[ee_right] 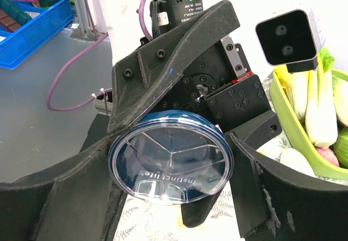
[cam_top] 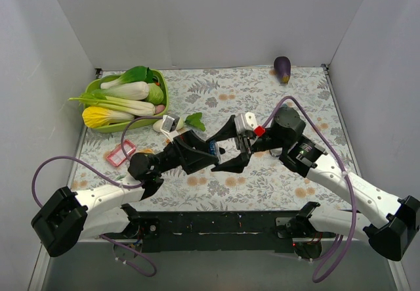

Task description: Sort the pills into containers

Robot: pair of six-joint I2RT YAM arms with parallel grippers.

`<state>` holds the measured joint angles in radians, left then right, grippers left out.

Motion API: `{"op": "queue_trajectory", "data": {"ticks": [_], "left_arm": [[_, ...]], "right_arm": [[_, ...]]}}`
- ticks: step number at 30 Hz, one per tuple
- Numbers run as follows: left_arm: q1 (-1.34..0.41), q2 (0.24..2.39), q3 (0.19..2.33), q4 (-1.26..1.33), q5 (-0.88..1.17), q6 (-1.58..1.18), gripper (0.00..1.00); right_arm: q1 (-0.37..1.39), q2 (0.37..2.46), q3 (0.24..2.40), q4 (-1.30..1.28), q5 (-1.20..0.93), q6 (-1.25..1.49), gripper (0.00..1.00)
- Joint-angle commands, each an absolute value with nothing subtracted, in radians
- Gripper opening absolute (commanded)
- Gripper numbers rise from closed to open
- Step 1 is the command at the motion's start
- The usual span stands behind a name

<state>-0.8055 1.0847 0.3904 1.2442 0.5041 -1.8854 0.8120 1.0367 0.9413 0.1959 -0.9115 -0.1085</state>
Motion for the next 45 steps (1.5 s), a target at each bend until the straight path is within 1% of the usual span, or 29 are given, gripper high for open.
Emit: {"op": "queue_trajectory", "data": {"ticks": [1,10,12,13,14,15,17,18,19,22,25,30,33,45], "left_arm": [[-0.749,1.052,0.325,1.466,0.532,-1.947,0.44],[-0.739,1.045,0.333,1.462,0.525,-1.942,0.44],[-0.739,1.052,0.342,1.447,0.529,-1.947,0.54],[-0.739,1.054,0.350,1.442,0.529,-1.950,0.62],[-0.739,1.055,0.354,1.428,0.532,-1.954,0.74],[-0.739,1.054,0.357,1.419,0.532,-1.956,0.80],[-0.739,1.043,0.365,1.382,0.534,-1.953,0.88],[-0.739,1.037,0.368,1.368,0.538,-1.951,0.95],[-0.739,1.032,0.373,1.353,0.543,-1.950,0.98],[-0.739,1.028,0.390,1.296,0.577,-1.945,0.98],[-0.739,1.037,0.399,1.308,0.598,-1.954,0.98],[-0.744,1.025,0.445,1.195,0.598,-1.896,0.98],[-0.746,1.022,0.465,1.167,0.601,-1.875,0.98],[-0.749,1.029,0.483,1.138,0.612,-1.896,0.98]], "right_arm": [[0.756,0.960,0.968,0.351,-0.940,-0.068,0.04],[0.753,0.950,0.954,0.356,-0.927,-0.095,0.04],[0.753,0.953,0.956,0.350,-0.928,-0.103,0.04],[0.752,0.954,0.956,0.347,-0.930,-0.110,0.04],[0.753,0.956,0.956,0.345,-0.931,-0.113,0.04],[0.753,0.957,0.960,0.339,-0.933,-0.121,0.04],[0.753,0.957,0.966,0.312,-0.933,-0.156,0.04],[0.755,0.957,0.977,0.296,-0.933,-0.181,0.04],[0.755,0.956,0.982,0.279,-0.931,-0.202,0.04],[0.756,0.965,1.011,0.206,-0.936,-0.290,0.04],[0.773,0.982,1.040,0.115,-0.928,-0.397,0.05],[0.833,1.015,1.083,-0.042,-0.901,-0.570,0.05],[0.862,1.035,1.104,-0.106,-0.876,-0.626,0.05],[0.894,1.057,1.117,-0.156,-0.822,-0.736,0.08]]}}
